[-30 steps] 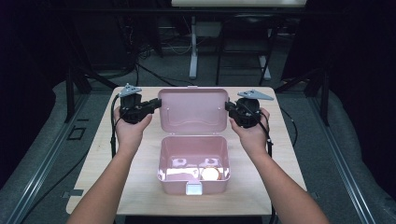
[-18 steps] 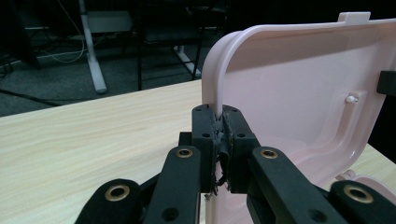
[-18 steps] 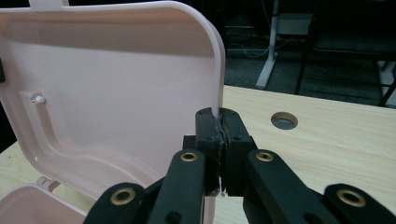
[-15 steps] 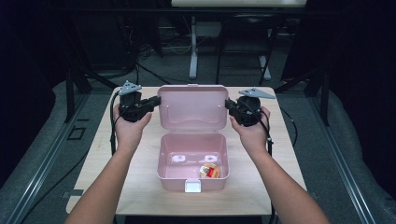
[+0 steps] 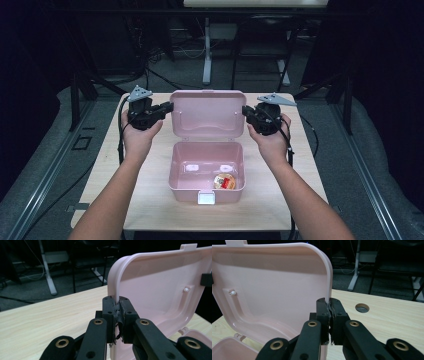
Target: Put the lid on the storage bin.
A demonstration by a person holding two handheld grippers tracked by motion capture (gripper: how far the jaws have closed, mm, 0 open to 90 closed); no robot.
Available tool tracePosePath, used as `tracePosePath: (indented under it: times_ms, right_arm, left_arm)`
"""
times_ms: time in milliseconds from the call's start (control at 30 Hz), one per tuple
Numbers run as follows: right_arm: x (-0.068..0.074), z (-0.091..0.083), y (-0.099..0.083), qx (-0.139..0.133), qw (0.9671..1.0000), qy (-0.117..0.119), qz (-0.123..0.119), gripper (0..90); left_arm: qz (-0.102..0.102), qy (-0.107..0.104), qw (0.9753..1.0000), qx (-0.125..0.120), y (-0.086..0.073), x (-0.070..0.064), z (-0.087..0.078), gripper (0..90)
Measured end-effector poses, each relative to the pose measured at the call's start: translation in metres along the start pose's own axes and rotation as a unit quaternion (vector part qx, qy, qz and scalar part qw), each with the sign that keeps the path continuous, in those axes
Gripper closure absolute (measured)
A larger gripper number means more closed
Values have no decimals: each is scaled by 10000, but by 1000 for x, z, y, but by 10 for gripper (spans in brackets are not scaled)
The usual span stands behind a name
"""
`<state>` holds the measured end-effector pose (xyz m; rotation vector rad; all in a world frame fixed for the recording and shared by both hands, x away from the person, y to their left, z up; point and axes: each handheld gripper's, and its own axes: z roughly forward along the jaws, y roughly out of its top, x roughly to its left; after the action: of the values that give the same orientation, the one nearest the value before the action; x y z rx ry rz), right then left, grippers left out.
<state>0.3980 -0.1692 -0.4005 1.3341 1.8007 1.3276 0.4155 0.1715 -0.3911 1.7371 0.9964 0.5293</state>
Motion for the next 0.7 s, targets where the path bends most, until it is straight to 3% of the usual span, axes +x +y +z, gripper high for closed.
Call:
tracePosePath:
  times_ms: [700]
  right_arm:
    - [6, -15, -2, -32, 9998, 102, -153, 849]
  left_arm:
    - [-113, -220, 9997, -89, -5, -2, -13, 834]
